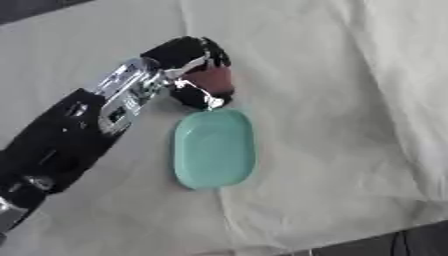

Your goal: Pick up objects on the table and place them in the box.

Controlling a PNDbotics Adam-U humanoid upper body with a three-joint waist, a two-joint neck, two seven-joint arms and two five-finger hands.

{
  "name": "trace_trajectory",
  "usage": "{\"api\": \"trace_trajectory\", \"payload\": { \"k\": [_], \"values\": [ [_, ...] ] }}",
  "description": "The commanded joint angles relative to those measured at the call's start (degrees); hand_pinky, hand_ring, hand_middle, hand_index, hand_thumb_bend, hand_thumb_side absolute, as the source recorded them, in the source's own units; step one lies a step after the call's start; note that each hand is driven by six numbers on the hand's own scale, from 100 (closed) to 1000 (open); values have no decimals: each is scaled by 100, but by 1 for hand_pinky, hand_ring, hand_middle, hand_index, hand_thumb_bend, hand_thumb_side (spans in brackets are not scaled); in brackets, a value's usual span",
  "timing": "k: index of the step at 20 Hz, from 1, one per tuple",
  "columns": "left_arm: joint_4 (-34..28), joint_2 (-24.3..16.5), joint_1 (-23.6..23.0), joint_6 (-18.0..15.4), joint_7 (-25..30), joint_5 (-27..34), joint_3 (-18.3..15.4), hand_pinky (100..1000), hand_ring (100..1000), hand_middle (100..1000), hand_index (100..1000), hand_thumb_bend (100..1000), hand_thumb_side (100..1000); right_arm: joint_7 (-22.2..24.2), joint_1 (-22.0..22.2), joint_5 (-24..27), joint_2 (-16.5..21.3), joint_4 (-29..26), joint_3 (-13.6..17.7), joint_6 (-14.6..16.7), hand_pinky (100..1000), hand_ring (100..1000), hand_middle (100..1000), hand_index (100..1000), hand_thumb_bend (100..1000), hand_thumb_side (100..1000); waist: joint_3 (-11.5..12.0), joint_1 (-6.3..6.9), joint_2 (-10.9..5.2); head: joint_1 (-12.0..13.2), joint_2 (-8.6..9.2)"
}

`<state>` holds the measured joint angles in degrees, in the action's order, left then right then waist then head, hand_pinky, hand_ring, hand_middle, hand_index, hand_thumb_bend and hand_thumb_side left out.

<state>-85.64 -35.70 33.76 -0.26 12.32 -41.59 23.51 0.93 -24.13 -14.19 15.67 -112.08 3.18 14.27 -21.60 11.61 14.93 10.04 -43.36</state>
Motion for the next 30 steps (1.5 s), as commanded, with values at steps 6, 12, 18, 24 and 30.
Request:
{"api": "trace_trajectory", "payload": {
  "k": [6,12,18,24,30],
  "values": [
    [-8,-79,6,-15,-17,-58,-94,426,559,628,789,355,473,31,-110,1,105,-160,7,13,396,604,847,840,100,478,-16,-12,-53,-43,-5],
    [20,-78,-19,-28,8,-77,-83,427,562,630,779,387,443,43,-118,6,107,-164,3,14,396,604,847,840,100,478,-16,-1,-46,-47,1],
    [77,-81,-56,-64,298,-158,-59,454,590,640,804,446,440,55,-126,10,114,-168,2,15,396,604,847,840,100,478,-18,14,-36,-48,1],
    [57,-95,-74,151,741,-506,-147,100,343,398,479,377,100,53,-127,10,115,-175,9,12,396,605,848,841,100,478,-17,23,-23,-57,-17],
    [30,-83,-118,433,281,-481,-132,100,125,132,219,304,100,56,-120,10,110,-177,12,6,396,605,848,840,100,478,-18,22,-21,-60,-34]
  ]
}}
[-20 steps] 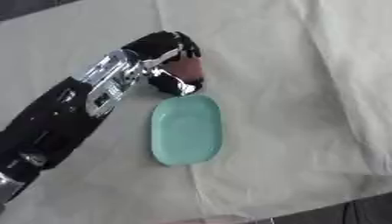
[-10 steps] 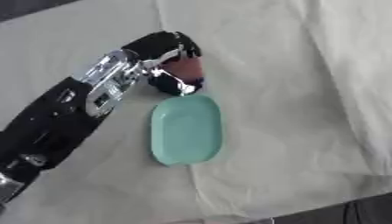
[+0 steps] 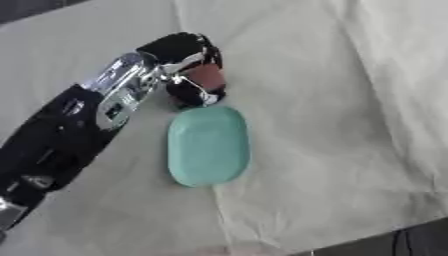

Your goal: Pick up objects on the table and place them in the box.

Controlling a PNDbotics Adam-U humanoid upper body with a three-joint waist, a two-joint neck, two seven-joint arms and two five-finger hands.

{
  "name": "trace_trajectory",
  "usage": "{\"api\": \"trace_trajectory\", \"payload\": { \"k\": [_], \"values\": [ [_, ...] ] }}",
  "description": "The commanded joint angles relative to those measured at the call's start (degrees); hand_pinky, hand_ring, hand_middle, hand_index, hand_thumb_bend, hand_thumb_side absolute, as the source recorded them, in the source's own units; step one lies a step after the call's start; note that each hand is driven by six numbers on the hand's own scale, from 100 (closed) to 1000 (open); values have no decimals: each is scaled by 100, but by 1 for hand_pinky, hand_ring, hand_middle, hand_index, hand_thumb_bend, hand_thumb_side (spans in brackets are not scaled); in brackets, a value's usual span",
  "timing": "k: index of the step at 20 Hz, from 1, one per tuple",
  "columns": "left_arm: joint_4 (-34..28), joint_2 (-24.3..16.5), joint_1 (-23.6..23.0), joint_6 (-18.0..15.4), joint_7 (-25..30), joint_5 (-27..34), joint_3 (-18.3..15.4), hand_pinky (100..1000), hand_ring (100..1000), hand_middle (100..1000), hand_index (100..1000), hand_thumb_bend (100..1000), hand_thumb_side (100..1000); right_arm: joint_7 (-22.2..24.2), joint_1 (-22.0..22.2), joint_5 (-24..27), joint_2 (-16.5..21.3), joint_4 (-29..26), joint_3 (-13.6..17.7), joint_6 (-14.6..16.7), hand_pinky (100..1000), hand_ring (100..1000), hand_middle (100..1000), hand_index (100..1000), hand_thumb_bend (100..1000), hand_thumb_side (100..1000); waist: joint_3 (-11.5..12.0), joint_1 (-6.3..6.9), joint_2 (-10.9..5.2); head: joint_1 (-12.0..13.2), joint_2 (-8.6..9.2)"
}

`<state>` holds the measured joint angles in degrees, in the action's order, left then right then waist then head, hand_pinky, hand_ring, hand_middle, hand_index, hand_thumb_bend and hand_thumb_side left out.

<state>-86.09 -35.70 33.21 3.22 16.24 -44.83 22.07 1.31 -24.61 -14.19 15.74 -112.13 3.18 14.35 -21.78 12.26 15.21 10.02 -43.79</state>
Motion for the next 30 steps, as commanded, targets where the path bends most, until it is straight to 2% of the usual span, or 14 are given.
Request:
{"api": "trace_trajectory", "payload": {
  "k": [1,13,17,20,21,22,26,30],
  "values": [
    [74,-86,-65,95,-160,-151,12,100,128,137,226,298,100,19,-70,10,104,-171,13,-2,396,605,848,840,100,477,1,-43,-50,-58,8],
    [-69,-195,12,166,-286,-57,-47,100,130,137,229,287,100,40,8,8,105,-159,21,-12,396,605,847,839,100,478,34,-41,-141,-80,-12],
    [-218,-258,37,220,-354,-11,-99,100,100,100,190,285,100,43,36,5,106,-146,23,-15,396,606,848,840,100,478,59,-54,-178,-98,-8],
    [-396,-317,55,249,-460,-56,-160,100,100,100,175,368,100,44,58,4,101,-130,28,-16,397,606,848,840,100,478,81,-74,-203,-109,-8],
    [-456,-335,55,257,-482,-76,-179,100,100,100,173,281,100,44,64,2,100,-126,30,-16,397,606,848,840,100,476,87,-78,-209,-111,-8],
    [-523,-357,63,265,-516,-90,-207,100,100,100,172,407,100,45,73,1,99,-120,32,-17,397,606,848,840,100,478,98,-84,-221,-114,-9],
    [-740,-427,70,331,-713,-69,-313,100,100,100,171,381,100,42,105,-6,92,-106,40,-18,397,606,848,840,100,477,132,-102,-260,-124,4],
    [-833,-460,62,410,-973,16,-366,100,100,100,171,399,100,38,128,-15,85,-94,47,-21,397,606,848,840,100,477,159,-119,-287,-133,31]
  ]
}}
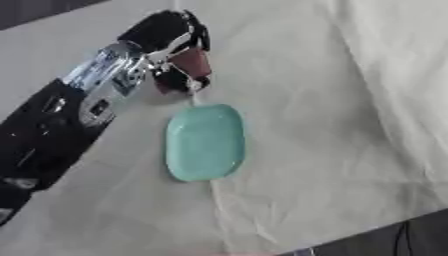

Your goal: Pick up objects on the table and place them in the box.

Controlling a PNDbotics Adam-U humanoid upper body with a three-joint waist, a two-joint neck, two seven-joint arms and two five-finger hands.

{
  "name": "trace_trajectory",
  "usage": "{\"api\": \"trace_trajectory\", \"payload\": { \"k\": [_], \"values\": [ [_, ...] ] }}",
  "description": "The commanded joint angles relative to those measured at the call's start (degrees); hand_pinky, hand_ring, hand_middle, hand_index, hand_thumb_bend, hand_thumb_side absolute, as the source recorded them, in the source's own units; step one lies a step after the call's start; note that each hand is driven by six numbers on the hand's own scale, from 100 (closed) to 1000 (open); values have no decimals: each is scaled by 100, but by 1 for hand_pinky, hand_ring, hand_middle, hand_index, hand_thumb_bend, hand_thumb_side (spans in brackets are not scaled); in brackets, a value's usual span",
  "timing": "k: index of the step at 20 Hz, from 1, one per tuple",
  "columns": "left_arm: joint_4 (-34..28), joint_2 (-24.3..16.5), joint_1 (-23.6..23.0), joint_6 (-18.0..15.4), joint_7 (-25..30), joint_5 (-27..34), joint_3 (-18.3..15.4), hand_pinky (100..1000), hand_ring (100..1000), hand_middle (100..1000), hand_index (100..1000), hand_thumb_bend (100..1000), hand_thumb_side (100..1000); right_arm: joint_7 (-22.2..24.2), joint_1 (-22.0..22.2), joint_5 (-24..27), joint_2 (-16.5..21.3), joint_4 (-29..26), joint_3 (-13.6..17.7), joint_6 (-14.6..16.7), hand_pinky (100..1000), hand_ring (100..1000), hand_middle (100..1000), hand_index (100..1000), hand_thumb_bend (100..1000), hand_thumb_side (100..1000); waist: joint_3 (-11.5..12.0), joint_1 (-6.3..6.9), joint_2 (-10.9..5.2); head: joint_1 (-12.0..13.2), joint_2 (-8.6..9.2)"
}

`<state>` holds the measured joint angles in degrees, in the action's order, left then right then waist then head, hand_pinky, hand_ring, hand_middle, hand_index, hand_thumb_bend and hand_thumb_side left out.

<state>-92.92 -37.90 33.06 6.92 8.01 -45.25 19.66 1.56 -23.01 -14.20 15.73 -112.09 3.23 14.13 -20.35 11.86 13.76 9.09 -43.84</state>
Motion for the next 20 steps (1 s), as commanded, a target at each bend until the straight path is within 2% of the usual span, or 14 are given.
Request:
{"api": "trace_trajectory", "payload": {
  "k": [1,7,10,11,12,13,14,16,20],
  "values": [
    [-164,-247,76,55,-205,80,-133,100,100,100,171,399,100,11,-26,-16,83,-95,43,0,397,606,848,840,100,477,20,-84,-147,-41,42],
    [-527,-364,102,199,-414,274,-301,100,100,100,168,403,100,7,22,-26,87,-73,55,-6,397,606,848,840,100,477,75,-106,-192,-65,60],
    [-898,-422,55,372,-535,654,-414,100,100,100,161,300,100,3,45,-33,89,-66,65,-8,397,606,849,840,100,477,109,-113,-212,-79,75],
    [-1044,-433,15,441,-592,861,-431,100,100,100,161,309,100,1,50,-35,89,-65,68,-9,397,606,848,840,100,477,117,-114,-214,-83,83],
    [-1188,-433,-31,506,-651,1077,-437,100,100,100,157,216,100,-1,52,-36,86,-65,71,-9,397,606,849,841,100,477,123,-117,-215,-86,92],
    [-1344,-418,-91,570,-722,1320,-437,100,100,100,157,206,100,-2,54,-37,81,-64,74,-11,397,606,849,841,100,477,129,-122,-214,-91,99],
    [-1483,-410,-144,632,-789,1542,-434,100,100,100,154,135,100,-3,54,-38,77,-64,77,-12,397,606,849,841,100,477,132,-126,-213,-93,106],
    [-1761,-380,-254,737,-914,1946,-424,100,100,100,152,100,100,-5,54,-41,67,-62,82,-15,397,606,849,841,100,477,137,-137,-209,-101,119],
    [-2124,-295,-401,819,-1119,2588,-404,100,100,100,149,100,100,-7,59,-49,61,-55,90,-16,397,606,849,841,100,476,158,-157,-211,-105,120]
  ]
}}
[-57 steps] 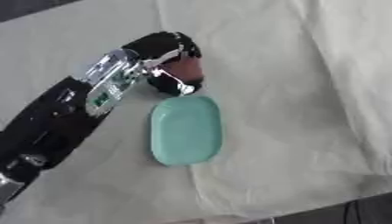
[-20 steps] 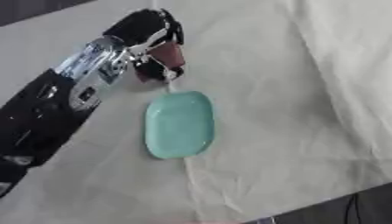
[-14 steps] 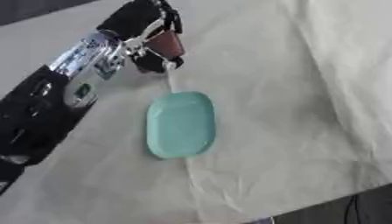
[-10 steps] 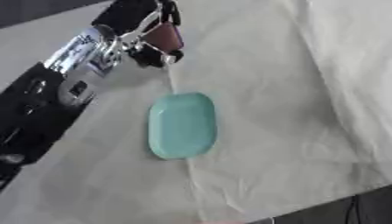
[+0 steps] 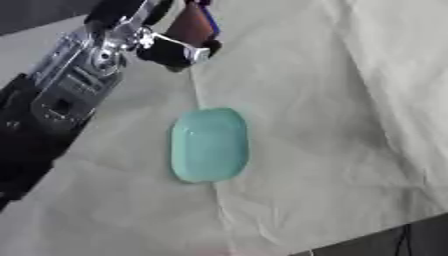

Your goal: Pick up objects on the table and place them in the box.

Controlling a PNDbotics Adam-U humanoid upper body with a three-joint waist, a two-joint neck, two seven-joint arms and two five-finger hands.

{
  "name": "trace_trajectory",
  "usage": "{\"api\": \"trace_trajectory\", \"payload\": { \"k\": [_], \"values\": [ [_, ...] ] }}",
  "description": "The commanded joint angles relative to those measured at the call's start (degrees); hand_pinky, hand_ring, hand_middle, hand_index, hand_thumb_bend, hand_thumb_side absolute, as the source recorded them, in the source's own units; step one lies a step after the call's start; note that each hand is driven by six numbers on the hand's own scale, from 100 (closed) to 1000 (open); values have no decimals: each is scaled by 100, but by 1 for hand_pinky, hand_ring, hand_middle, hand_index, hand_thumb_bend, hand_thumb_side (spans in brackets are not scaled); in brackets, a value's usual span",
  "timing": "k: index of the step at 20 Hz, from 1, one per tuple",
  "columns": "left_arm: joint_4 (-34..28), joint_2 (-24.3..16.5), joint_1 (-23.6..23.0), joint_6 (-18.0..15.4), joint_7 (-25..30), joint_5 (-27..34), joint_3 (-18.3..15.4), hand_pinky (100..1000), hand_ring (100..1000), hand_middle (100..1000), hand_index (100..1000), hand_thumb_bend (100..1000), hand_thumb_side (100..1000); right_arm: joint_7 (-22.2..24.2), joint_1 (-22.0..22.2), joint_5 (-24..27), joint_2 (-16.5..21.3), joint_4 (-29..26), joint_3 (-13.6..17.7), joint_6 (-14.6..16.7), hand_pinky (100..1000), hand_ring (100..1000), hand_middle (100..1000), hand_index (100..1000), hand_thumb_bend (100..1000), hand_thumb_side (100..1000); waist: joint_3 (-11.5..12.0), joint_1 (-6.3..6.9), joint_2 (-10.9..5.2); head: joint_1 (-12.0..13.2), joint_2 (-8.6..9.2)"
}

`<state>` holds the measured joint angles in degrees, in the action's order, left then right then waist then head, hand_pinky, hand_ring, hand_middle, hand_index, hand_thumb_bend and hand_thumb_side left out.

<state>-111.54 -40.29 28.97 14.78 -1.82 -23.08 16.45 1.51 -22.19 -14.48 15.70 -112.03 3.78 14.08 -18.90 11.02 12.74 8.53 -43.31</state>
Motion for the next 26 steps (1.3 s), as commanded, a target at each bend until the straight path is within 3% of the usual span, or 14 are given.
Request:
{"api": "trace_trajectory", "payload": {
  "k": [1,6,26],
  "values": [
    [-284,-25,-14,-1,-198,531,-68,100,100,100,148,100,100,-1,-22,-24,64,-58,37,-10,397,606,849,841,100,476,18,-78,-108,-51,63],
    [-304,130,-113,-206,-392,978,45,100,100,100,147,100,100,-3,-25,-31,59,-47,46,-6,397,607,848,841,100,476,32,-96,-102,-57,31],
    [-239,429,-782,-190,-304,804,492,100,100,100,150,100,179,29,-111,-5,56,-90,31,3,397,607,847,840,100,476,-41,-58,-1,-49,-61]
  ]
}}
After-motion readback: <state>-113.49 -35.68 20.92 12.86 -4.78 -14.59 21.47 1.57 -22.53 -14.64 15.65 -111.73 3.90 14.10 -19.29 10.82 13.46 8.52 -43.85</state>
